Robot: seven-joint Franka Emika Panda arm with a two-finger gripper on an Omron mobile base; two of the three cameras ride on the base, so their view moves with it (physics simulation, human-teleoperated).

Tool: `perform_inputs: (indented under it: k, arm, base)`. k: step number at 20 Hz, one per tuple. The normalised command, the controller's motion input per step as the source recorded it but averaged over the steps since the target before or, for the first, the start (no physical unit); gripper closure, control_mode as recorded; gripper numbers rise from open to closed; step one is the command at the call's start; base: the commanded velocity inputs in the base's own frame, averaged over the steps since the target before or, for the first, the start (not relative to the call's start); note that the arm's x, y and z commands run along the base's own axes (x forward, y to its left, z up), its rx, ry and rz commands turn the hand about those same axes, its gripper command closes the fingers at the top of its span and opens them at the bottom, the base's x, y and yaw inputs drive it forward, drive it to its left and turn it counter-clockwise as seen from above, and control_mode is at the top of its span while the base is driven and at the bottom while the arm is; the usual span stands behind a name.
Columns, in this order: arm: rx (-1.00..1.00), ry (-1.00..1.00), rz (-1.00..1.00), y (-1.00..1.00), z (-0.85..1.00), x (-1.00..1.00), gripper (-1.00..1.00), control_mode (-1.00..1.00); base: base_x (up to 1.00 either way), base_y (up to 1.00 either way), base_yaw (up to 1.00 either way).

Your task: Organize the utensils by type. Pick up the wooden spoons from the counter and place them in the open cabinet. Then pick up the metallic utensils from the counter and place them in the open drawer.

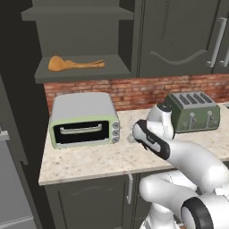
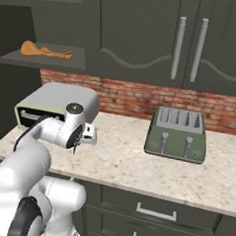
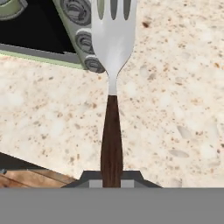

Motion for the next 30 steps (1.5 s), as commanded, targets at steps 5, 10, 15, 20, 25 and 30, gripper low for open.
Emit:
perform_inputs:
  k: [5,10,15,20,25,30]
  arm:
    - [0.00,0.00,0.00,-0.10,0.94,-0.53,1.00,-1.00]
    - [0.00,0.00,0.00,-0.12,0.81,-0.56,1.00,-1.00]
    - [0.00,0.00,0.00,-0.06,0.74,-0.58,1.00,-1.00]
    - [0.00,0.00,0.00,-0.05,0.59,-0.44,1.00,-1.00]
    - [0.00,0.00,-0.01,-0.03,0.17,-0.27,1.00,-1.00]
    - [0.00,0.00,-0.02,0.00,0.00,-0.10,1.00,-1.00]
  base:
    - [0.00,0.00,0.00]
    - [0.00,0.00,0.00]
    - [0.00,0.00,0.00]
    - [0.00,0.00,0.00]
    - [0.00,0.00,0.00]
    - [0.00,0.00,0.00]
